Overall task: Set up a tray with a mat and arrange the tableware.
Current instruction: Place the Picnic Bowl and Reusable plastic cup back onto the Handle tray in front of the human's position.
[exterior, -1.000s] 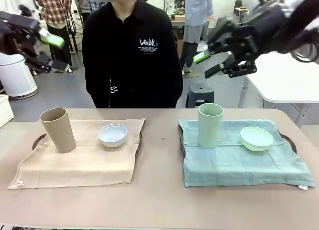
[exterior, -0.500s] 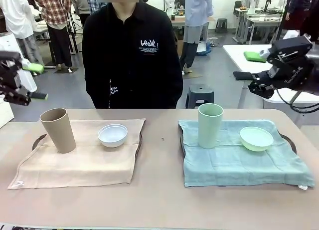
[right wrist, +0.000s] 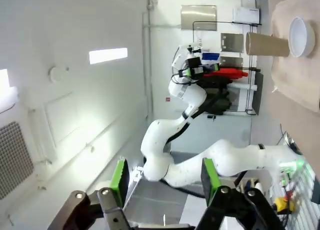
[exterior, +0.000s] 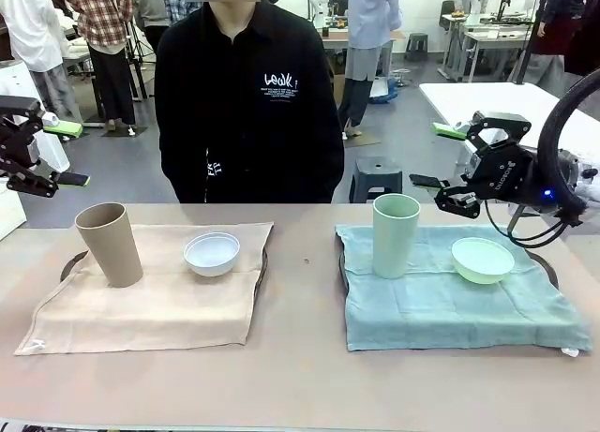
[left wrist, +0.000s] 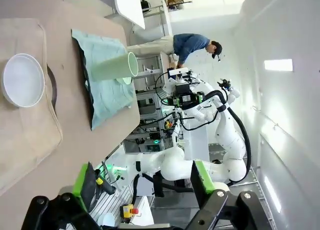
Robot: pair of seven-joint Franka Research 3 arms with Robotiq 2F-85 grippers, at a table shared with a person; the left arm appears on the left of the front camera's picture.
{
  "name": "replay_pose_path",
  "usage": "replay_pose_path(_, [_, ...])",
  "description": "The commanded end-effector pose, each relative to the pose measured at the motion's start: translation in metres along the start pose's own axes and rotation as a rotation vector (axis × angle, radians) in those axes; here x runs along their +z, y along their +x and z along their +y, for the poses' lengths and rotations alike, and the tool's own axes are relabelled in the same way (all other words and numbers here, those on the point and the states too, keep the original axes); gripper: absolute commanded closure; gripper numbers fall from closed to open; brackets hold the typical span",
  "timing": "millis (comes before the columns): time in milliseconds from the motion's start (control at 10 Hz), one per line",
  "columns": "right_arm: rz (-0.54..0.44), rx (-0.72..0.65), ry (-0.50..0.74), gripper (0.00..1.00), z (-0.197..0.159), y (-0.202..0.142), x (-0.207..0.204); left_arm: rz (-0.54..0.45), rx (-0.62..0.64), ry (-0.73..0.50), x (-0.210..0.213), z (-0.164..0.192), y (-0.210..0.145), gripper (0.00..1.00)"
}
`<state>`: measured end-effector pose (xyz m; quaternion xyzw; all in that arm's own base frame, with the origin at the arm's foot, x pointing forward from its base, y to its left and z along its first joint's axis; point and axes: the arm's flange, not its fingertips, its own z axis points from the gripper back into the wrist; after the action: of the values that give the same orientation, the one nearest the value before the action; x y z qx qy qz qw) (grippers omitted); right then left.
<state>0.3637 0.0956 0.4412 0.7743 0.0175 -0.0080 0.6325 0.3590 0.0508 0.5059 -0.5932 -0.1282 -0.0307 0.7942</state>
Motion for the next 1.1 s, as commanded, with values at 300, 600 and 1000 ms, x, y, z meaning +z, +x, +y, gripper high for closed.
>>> replay_pose_path(300, [-0.180, -0.037, -0.405, 0.19, 0.036, -0.032, -0.014, -0.001, 0.003, -0.017, 0.001, -0.003, -0.001, 0.00])
replay_pose_path(600, [-0.200, -0.002, -0.405, 0.19, 0.038, -0.014, -0.012, -0.001, 0.003, -0.017, 0.001, -0.003, -0.001, 0.00])
replay_pose_path(1000, [-0.200, -0.002, -0.405, 0.19, 0.038, -0.014, -0.012, -0.001, 0.003, -0.017, 0.001, -0.003, -0.001, 0.00])
